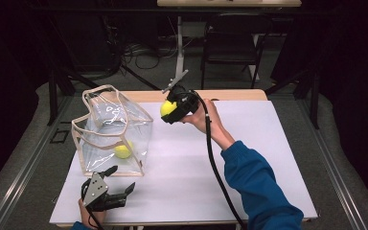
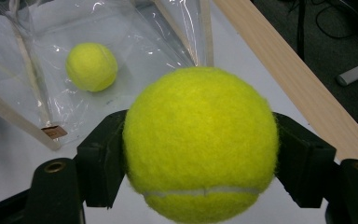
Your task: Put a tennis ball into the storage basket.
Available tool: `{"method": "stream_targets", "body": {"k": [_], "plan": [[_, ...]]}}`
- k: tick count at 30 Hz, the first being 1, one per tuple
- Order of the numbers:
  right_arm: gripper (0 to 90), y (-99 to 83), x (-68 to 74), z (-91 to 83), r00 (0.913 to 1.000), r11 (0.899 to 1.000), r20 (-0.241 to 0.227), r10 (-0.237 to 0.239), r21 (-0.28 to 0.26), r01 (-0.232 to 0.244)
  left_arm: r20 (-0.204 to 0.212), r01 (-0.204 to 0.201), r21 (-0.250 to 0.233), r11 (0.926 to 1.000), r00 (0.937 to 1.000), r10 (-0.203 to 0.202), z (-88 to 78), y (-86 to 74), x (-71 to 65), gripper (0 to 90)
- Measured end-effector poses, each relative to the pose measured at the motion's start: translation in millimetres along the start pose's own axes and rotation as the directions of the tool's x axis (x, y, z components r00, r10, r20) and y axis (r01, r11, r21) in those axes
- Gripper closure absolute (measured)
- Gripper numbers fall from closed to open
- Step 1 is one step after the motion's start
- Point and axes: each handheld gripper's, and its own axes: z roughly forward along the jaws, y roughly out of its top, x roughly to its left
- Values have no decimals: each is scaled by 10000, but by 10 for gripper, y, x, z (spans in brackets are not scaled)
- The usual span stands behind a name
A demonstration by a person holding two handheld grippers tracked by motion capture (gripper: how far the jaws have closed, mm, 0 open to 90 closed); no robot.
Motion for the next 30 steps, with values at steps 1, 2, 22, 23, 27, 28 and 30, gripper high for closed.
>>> {"method": "stream_targets", "body": {"k": [1, 2, 22, 23, 27, 28, 30], "plan": [[263, 3, -2, -4, 10000, 10000, -26, -3, -18, 3, -1, 13, -7, 10000, 10000, -13, 0, 0, -1, 159], [263, 6, -2, -7, 10000, 10000, -24, -10, -19, 10, -10, 9, -8, 10000, 10000, -9, 0, 0, 0, 158], [263, 66, 10, -104, 10000, 9996, 11, -51, -273, 51, 8, 11, 1, 10000, 10000, -11, 2, 0, -1, 159], [263, 67, 10, -108, 10000, 9996, 9, -51, -276, 52, 9, 7, -2, 10000, 10000, -7, 1, 0, -1, 158], [263, 76, 13, -129, 10000, 9995, 23, -54, -320, 54, 4, 51, 15, 10000, 10000, -51, 6, -1, 0, 159], [263, 77, 14, -134, 10000, 9994, 4, -73, -330, 73, 5, 49, 15, 10000, 10000, -49, 6, -1, 0, 159], [263, 79, 14, -137, 10000, 9994, 12, -94, -321, 94, -1, 16, 13, 10000, 10000, -16, 5, 0, 0, 158]]}}
